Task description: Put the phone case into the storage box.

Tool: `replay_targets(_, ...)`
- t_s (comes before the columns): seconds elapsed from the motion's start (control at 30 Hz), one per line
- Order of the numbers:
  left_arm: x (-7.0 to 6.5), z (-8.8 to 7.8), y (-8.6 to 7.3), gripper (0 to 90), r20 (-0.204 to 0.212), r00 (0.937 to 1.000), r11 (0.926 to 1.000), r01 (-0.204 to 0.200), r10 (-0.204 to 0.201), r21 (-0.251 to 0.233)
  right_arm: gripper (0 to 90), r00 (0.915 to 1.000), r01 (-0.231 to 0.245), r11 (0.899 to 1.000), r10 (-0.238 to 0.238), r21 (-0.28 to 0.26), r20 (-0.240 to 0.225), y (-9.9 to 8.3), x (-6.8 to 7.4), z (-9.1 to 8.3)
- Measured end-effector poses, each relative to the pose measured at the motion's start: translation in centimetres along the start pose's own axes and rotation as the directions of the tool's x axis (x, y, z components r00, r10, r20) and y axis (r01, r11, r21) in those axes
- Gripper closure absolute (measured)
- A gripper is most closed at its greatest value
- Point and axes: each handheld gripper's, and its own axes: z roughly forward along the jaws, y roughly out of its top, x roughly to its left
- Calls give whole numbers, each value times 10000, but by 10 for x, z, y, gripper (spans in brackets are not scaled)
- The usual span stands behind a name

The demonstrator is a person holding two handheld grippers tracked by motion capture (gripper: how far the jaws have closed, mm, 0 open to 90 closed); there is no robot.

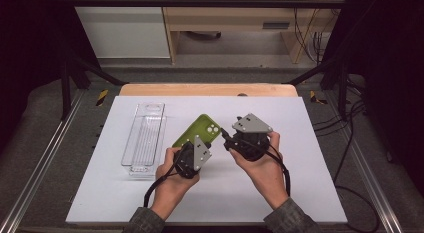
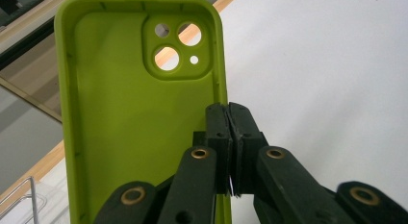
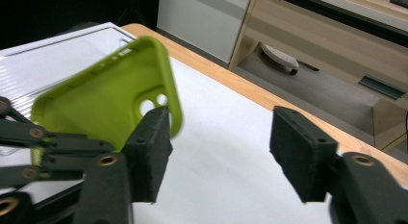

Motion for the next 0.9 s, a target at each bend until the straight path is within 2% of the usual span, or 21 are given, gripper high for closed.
replay_targets(0.1, 1, -1, -1, 874, -48, 10000, 9999, 55, -56, -99, 247, 9998, -161, 9998, 160, -121, -81, -5, -9, 0)
replay_targets(0.2, 2, -1, -1, 874, -59, 9999, 9997, 150, -151, -213, 145, 9994, -357, 9994, 357, 45, -44, -9, -15, 1)
replay_targets(0.37, 3, -4, -2, 874, -103, 9994, 9986, 331, -336, -421, 60, 9989, -364, 9993, 366, 90, -278, -16, -24, 0)
replay_targets(0.6, 6, -10, 0, 874, -324, 9976, 9934, 570, -605, -996, 59, 9995, -296, 9995, 296, -124, 49, -31, -37, -6)
replay_targets(0.7, 7, -13, 0, 874, -403, 9964, 9903, 689, -743, -1208, 61, 9987, -515, 9983, 516, -282, 9, -41, -44, -13)
replay_targets(0.9, 14, -15, 1, 874, -486, 9926, 9825, 1024, -1111, -1555, 87, 9968, -734, 9964, 746, -425, 291, -68, -56, -22)
